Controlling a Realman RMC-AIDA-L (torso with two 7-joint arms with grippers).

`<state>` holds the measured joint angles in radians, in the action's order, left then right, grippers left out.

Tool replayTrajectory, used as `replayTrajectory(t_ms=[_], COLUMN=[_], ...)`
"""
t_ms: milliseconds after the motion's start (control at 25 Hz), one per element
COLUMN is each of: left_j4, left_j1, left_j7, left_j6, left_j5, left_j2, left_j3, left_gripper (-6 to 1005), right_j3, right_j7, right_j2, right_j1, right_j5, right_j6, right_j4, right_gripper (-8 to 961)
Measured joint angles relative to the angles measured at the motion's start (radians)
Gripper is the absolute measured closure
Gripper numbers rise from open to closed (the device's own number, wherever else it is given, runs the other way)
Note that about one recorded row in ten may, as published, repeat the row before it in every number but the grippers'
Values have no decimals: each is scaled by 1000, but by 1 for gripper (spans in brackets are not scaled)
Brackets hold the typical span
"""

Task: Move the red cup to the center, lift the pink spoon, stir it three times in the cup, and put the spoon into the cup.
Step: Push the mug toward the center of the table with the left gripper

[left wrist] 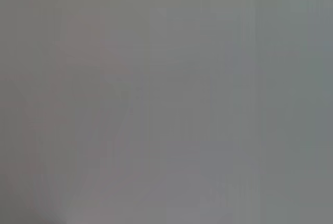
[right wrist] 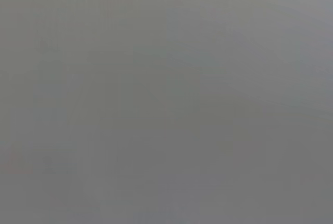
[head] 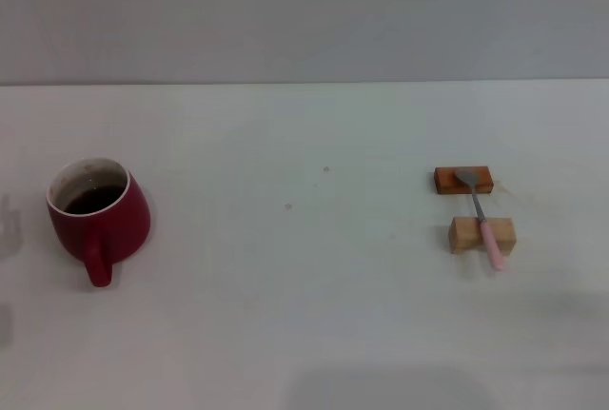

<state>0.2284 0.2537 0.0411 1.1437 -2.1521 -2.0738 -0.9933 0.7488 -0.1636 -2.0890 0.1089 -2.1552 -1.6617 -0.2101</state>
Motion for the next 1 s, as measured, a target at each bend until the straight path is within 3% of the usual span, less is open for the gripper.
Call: replayTrajectory(t_ms=[520,640,880,1000], left_j4=[-7,-8,1,4], left_j1=[9,13,21,24], left_j7=[3,19,142,166], left_j6=[1,-9,-25,-28], left_j5=[-5,-4,2,2], left_j2=[4,5,-2,-4], left_j3=[68,75,71,74], left_gripper=[699,902,1001,1000], right_j3=[-10,-9,-11,-12], right_j7=[-1,-1,-1,-1], right_j2=[3,3,3,3], right_j1=[3,3,3,0], right_j5=[0,0,0,0], right_j6=[0,0,0,0], right_j4=[0,0,0,0], right_gripper=[121,120,120,121])
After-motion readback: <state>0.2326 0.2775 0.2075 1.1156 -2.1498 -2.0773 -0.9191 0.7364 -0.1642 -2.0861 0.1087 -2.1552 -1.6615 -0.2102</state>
